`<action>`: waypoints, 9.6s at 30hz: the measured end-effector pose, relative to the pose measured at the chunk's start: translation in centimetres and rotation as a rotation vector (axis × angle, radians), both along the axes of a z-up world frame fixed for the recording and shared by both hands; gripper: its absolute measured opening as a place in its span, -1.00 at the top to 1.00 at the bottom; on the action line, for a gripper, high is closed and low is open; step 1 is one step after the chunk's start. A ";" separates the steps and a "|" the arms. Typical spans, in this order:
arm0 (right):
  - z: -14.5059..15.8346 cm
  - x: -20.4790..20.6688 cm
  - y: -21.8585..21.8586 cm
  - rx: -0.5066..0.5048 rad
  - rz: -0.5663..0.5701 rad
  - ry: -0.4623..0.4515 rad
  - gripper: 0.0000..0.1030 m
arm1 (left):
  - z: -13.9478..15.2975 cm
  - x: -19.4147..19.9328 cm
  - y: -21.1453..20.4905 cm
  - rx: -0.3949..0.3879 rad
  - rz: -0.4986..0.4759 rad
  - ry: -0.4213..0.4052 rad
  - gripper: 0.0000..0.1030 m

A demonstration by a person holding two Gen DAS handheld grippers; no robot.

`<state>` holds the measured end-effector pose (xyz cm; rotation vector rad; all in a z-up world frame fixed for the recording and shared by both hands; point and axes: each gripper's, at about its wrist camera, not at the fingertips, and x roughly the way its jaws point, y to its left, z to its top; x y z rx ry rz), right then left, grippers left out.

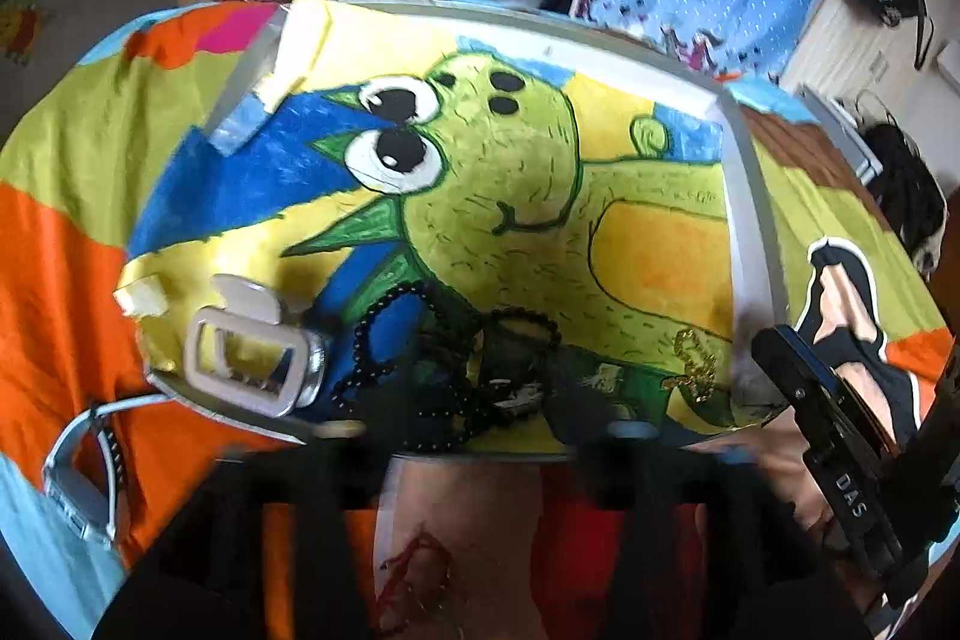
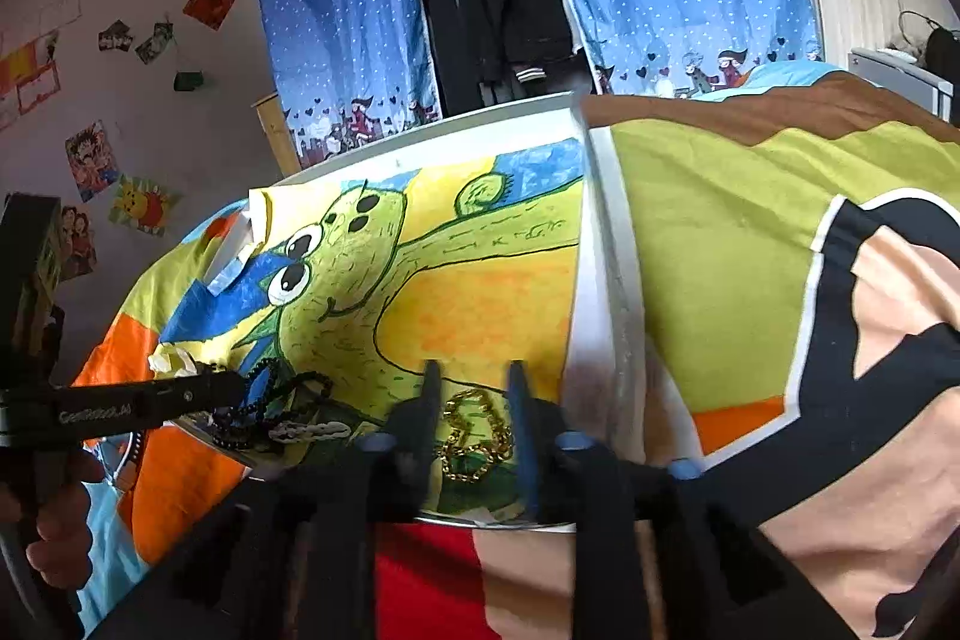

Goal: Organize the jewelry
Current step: 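Lift both items into the white tray and open both tools, then withdraw both tools from the tray toward the remaining rings, then grasp a thin metal ring with the left tool while the right tool grasps a brown hair tie, then carry the ring and hair tie over the white tray and open both tools, then withdraw both tools from the tray back toward the remaining jewelry, then lower both tools toward the grey watch and the black beaded hair stick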

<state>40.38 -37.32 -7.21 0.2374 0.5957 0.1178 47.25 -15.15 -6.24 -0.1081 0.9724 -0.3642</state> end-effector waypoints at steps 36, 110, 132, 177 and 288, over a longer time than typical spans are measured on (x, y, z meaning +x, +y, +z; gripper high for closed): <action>8.8 -24.2 7.0 -0.111 -0.006 -0.407 -1.00 | 9.8 -27.6 10.1 0.048 0.210 -0.502 -0.97; -5.2 -9.1 13.0 -0.008 0.402 0.292 0.16 | -7.1 -11.6 9.2 0.080 -0.171 0.030 0.19; -5.5 -9.8 14.5 -0.198 0.359 0.271 0.92 | -6.8 -12.5 9.2 0.172 -0.134 0.009 0.98; 5.2 0.4 -0.1 0.094 0.051 -0.263 0.94 | 5.7 0.5 -2.4 0.032 -0.089 -0.290 0.99; 2.6 -20.4 6.7 0.101 0.114 0.146 -1.00 | -0.8 -27.4 11.7 0.085 0.071 -0.095 -0.97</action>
